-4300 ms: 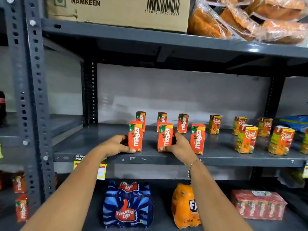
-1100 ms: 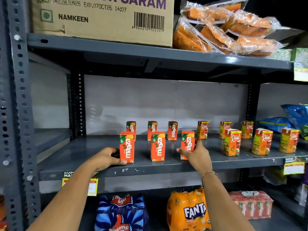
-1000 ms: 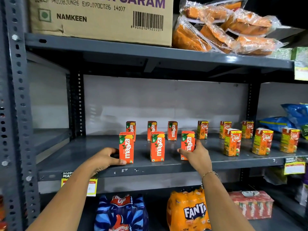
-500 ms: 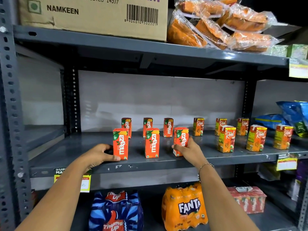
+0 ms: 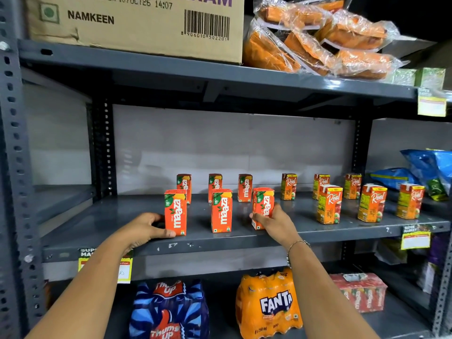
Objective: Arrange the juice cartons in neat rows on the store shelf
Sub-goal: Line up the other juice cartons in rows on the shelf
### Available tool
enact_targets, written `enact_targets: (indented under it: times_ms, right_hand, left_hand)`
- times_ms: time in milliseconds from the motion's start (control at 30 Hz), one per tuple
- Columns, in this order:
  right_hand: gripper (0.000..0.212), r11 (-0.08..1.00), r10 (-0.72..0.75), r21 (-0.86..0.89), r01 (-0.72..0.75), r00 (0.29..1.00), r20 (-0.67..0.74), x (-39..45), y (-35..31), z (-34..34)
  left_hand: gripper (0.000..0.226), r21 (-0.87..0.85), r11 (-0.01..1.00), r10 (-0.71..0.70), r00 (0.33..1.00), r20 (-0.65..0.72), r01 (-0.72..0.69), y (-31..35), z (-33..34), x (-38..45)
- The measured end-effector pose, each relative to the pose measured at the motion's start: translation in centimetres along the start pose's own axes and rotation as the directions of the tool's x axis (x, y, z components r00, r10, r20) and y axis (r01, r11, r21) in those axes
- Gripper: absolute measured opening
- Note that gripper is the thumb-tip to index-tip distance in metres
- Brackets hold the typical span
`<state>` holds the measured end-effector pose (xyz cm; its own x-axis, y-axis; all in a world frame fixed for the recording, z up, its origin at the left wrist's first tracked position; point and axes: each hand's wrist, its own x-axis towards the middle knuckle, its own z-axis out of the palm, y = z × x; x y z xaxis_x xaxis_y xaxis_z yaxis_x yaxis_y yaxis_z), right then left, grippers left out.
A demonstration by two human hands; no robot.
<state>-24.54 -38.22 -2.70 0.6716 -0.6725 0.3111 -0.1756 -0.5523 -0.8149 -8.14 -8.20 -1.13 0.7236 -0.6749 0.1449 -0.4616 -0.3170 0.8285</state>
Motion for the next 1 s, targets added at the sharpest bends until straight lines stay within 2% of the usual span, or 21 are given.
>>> enact_targets:
  times_ms: [367,433,533,600,667,767,833,900,1000]
  right_hand:
    - [0.060,1.000,-0.002,-0.001,0.002,1.000,0.017,-0.7,-0.2,0.0]
    - [0.071,0.999,0.001,0.036,-0.002,1.000,0.030,-1.1,-0.5,-0.3]
    - [0.090,0.989,-0.001,0.146,0.000,1.000,0.009,-2.1,-1.3,-1.0]
    - [0.098,0.981,-0.019,0.191,0.027,0.999,-0.043,-2.9,-1.9,-1.7]
    - [0.097,0.978,-0.052,0.196,0.075,0.991,-0.120,-3.6,-2.5,-2.3]
    - [0.091,0.971,-0.092,0.201,0.132,0.976,-0.198,-4.3,-3.8,-3.2]
    - [0.084,0.970,-0.114,0.185,0.160,0.965,-0.238,-4.6,-4.5,-3.6]
    - [0.080,0.969,-0.142,0.161,0.189,0.953,-0.266,-5.0,-5.2,-4.1]
    - [0.078,0.962,-0.154,0.176,0.208,0.949,-0.276,-5.6,-5.6,-4.7]
  left_hand:
    - [0.033,-0.015,1.000,0.007,1.000,-0.001,-0.007,-0.2,0.1,0.2]
    - [0.050,-0.031,0.999,0.008,0.999,-0.047,-0.010,-0.1,0.3,0.1]
    - [0.094,-0.041,0.999,0.021,0.978,-0.209,-0.030,0.0,0.6,-0.3]
    - [0.107,-0.098,0.993,0.032,0.954,-0.299,-0.064,0.2,0.5,-0.8]
    - [0.112,-0.170,0.972,0.083,0.917,-0.389,-0.160,0.6,0.3,-1.5]
    - [0.109,-0.201,0.915,0.178,0.798,-0.576,-0.349,2.5,0.6,-2.4]
    - [0.099,-0.216,0.854,0.239,0.727,-0.644,-0.473,4.9,1.1,-2.8]
    - [0.086,-0.206,0.798,0.314,0.682,-0.660,-0.567,7.9,1.8,-2.9]
    - [0.072,-0.159,0.756,0.434,0.667,-0.606,-0.635,12.2,4.2,-2.7]
